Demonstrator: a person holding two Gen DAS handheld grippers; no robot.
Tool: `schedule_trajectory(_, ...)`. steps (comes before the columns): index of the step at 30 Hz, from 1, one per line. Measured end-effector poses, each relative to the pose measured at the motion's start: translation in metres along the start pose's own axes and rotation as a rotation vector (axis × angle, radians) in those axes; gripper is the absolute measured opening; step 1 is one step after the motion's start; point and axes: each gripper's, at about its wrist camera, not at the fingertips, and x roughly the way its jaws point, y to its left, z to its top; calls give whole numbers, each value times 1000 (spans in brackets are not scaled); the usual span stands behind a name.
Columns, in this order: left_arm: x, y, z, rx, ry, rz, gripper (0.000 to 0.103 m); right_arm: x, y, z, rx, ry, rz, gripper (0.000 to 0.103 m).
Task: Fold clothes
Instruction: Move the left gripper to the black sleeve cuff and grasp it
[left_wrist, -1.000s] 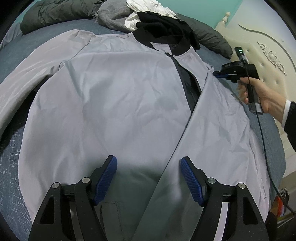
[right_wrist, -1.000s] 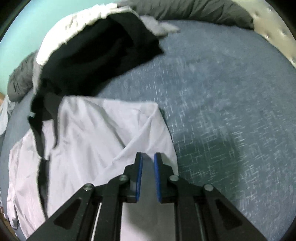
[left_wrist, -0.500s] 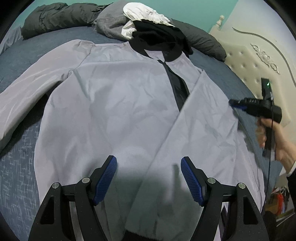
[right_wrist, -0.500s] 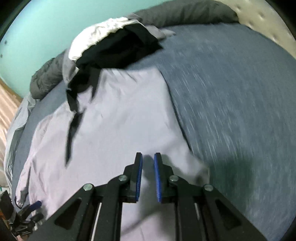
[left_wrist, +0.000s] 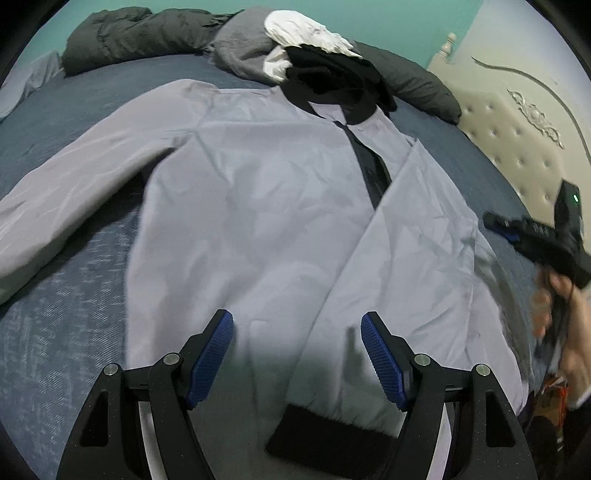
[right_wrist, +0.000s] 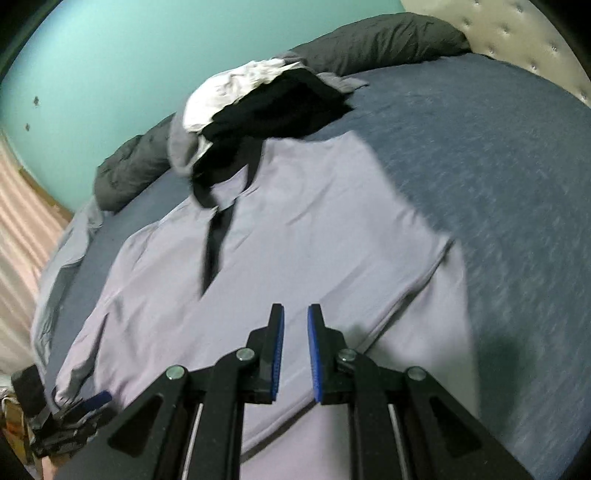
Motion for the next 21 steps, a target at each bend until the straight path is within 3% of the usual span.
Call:
schedule_trajectory(5,-18,12,-4,-10,-18,56,75,-9,22,-30,35,-5,54,13)
schedule_trajectory(9,-33,25,-6,-41,-14,77,75,-14,33,-47,17,1,69,23)
schedule_trajectory(12,-45,36,-9,-46,-4,118,76,-14,38,-54,-3,13,90,24)
schedule_trajectory(14,-54,50,-12,-83,7,119,76,-15,39,-57,6,10,110,27)
schedule_trajectory(17,-66,76,-19,-167,26,115,77,-16,41,-62,19,6,139,39)
schedule_trajectory(21,-87,112,-27,-229,22,172,77,-16,43,-66,33,5,176,40)
